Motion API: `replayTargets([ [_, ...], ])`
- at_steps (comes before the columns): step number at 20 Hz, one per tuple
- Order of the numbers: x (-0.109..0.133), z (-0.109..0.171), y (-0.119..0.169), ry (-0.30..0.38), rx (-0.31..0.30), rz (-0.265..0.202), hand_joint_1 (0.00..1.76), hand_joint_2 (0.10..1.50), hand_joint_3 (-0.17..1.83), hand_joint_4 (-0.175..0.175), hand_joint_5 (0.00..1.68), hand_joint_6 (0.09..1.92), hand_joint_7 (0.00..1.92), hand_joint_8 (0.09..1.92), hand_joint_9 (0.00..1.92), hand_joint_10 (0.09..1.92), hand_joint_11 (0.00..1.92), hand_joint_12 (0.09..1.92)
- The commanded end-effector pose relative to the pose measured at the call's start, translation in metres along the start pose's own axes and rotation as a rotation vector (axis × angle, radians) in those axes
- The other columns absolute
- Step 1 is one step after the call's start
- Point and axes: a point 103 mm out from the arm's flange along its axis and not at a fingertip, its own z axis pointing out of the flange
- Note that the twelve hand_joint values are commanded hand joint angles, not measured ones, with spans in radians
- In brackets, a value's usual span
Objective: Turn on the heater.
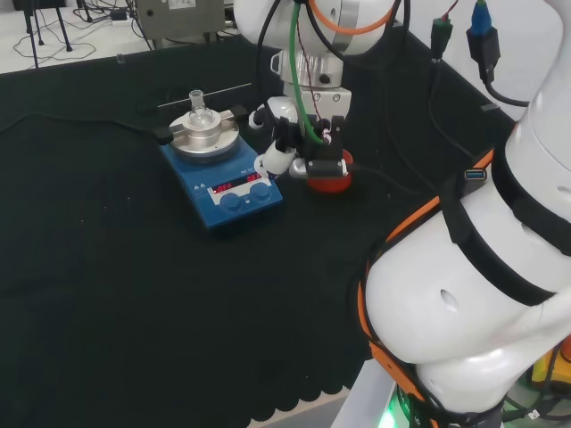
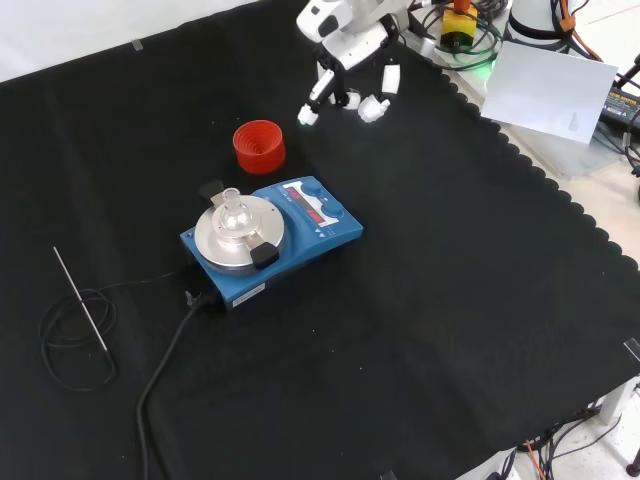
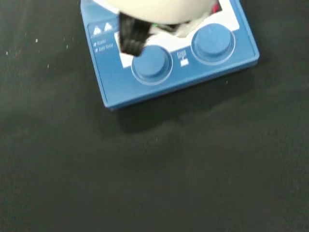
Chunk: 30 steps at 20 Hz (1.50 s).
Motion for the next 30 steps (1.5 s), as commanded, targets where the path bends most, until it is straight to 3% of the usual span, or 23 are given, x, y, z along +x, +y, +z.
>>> replayTargets([
  [1,0.005,0.012,-0.003,-0.047,0.106,-0.01,1.21,0.7,0.83,-0.061,0.29,0.09,1.35,1.33,1.5,1.11,1.52,0.9],
  [3,0.008,0.014,0.0,-0.065,0.17,-0.005,1.22,0.7,0.84,-0.059,0.26,0.09,1.4,1.44,1.56,1.25,1.61,1.0],
  [6,0.014,0.017,0.002,-0.085,0.205,-0.014,1.25,0.72,0.86,-0.053,0.23,0.09,1.47,1.58,1.66,1.42,1.73,1.19],
  [11,0.022,0.022,0.01,-0.131,0.334,-0.004,1.37,0.72,0.94,-0.045,0.23,0.09,1.54,1.75,1.72,1.62,1.74,1.4],
  [14,0.023,0.024,0.014,-0.154,0.394,0.005,1.41,0.7,1.01,-0.04,0.22,0.09,1.56,1.79,1.73,1.67,1.72,1.45],
  [20,0.024,0.03,0.019,-0.18,0.437,0.009,1.44,0.67,1.07,-0.034,0.22,0.09,1.58,1.81,1.74,1.69,1.72,1.48],
  [30,0.029,0.045,0.03,-0.22,0.577,0.039,1.45,0.66,1.11,-0.014,0.16,0.09,1.59,1.82,1.75,1.71,1.71,1.5],
])
